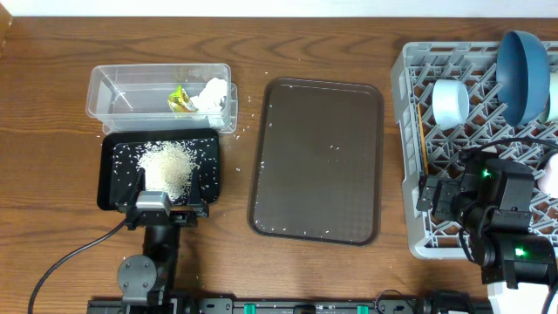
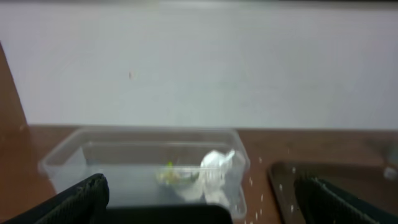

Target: Sort waste into correct bins and load items into the dishwasher rack

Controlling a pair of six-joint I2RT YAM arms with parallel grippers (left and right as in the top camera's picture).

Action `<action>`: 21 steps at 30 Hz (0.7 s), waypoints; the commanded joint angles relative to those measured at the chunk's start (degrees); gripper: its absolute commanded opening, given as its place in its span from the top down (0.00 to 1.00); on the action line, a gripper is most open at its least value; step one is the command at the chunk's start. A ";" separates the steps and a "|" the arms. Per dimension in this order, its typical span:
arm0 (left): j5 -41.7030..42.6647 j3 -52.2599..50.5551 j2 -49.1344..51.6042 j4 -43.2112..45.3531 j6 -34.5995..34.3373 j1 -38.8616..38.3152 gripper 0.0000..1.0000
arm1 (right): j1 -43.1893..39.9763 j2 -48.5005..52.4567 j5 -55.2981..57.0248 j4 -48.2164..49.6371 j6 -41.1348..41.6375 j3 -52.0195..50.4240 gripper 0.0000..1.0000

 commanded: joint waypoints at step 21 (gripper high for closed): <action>-3.76 -4.28 -0.70 -11.28 -0.17 -0.13 0.03 | -0.35 0.00 0.61 -0.09 0.66 -0.28 0.01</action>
